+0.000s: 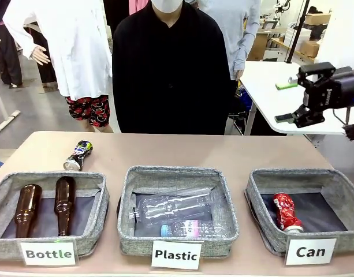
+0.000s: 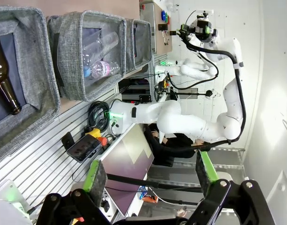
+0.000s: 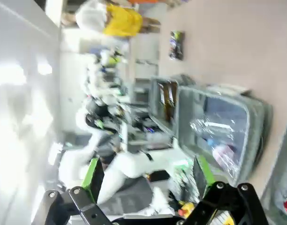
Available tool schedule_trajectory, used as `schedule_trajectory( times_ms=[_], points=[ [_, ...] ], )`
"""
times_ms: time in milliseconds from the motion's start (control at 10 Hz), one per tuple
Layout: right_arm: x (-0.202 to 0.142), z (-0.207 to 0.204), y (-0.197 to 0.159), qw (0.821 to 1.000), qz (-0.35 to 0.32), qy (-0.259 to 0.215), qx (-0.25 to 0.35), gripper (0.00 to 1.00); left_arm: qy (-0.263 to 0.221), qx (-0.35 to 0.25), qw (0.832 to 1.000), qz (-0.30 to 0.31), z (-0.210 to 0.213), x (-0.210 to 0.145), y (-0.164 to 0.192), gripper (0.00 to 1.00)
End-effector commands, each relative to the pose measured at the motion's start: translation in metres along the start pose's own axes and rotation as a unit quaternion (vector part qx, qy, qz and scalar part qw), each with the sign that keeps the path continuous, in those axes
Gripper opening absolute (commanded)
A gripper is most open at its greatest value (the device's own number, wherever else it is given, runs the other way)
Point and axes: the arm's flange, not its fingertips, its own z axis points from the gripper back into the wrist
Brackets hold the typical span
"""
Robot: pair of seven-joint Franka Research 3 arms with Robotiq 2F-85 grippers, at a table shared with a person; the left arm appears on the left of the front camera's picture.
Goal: Sort the can waste into the basket.
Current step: Pick up the can waste from the table and place it in the right Fabric basket.
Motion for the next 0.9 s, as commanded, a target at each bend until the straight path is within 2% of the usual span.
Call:
schedule_trajectory(
  times_ms=[0,100,800],
  points=[
    [0.014,0.000,-0.020,0.997,-0.050,-0.050,-0.042,1.00,0.002,-0.003,1.000,0.004,0.001,-0.003,-0.002,1.00],
    [0.000,0.000,0.000,1.000,0.000,0.000,0.000,1.00,0.002,-0.003,1.000,0.004,0.001,-0.003,-0.002,1.00],
    [0.000,0.000,0.000,1.000,0.000,0.000,0.000,1.00,0.002,-0.003,1.000,0.004,0.001,-0.003,-0.002,1.00]
  ],
)
